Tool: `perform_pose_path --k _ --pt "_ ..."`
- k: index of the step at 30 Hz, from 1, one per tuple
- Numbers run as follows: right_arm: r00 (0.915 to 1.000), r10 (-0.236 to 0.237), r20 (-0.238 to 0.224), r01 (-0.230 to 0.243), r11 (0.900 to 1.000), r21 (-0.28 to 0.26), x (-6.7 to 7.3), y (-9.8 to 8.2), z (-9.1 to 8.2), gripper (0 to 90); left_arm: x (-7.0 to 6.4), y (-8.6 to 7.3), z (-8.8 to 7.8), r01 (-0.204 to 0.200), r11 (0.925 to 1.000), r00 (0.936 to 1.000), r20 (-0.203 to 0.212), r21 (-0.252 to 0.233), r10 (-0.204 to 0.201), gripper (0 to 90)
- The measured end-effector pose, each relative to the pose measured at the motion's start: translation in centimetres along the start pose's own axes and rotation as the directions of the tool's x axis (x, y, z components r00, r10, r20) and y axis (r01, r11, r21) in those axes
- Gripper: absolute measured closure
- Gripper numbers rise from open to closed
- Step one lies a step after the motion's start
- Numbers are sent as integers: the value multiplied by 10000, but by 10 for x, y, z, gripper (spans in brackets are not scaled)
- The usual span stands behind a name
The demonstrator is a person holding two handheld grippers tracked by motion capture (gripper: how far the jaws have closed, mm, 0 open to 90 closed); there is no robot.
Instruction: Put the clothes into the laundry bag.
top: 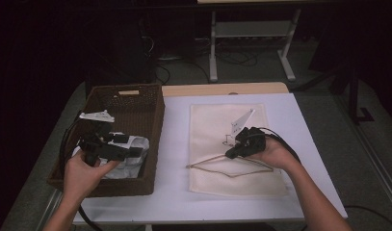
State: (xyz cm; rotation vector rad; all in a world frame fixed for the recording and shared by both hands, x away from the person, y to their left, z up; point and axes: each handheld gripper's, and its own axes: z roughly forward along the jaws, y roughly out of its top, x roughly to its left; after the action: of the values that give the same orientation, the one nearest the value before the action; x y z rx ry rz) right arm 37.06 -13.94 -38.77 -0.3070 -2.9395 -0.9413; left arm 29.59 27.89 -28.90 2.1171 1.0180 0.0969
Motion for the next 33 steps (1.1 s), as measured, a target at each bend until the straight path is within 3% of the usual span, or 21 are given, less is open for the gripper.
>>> perform_pose_path --k 11,18,21,27,29,31,33 --pt "10000 -8 5 8 9999 102 0 1 2 874 24 -10 -5 456 9989 9990 -2 -132 -456 177" --pt "10000 -11 2 11 10000 87 0 1 2 874 51 -16 -15 617 9981 9964 -584 79 -611 175" --pt "10000 -11 -16 12 9999 121 0 1 3 874 62 -20 -17 689 9969 9924 -1044 383 -645 174" --pt "10000 -38 -77 40 9998 214 -1 2 9 874 76 -28 -15 733 9943 9899 -1271 771 -631 206" --pt "9999 -66 -104 68 9996 264 -1 2 11 873 76 -29 -11 234 9939 9872 -1596 1078 -59 223" --pt "9999 -79 -115 82 9996 264 -1 2 11 873 76 -29 -9 145 9927 9862 -1653 1197 55 223" --pt "9999 -58 -106 60 9997 234 -1 2 11 873 77 -28 -2 -161 9862 9848 -1677 1646 441 217"
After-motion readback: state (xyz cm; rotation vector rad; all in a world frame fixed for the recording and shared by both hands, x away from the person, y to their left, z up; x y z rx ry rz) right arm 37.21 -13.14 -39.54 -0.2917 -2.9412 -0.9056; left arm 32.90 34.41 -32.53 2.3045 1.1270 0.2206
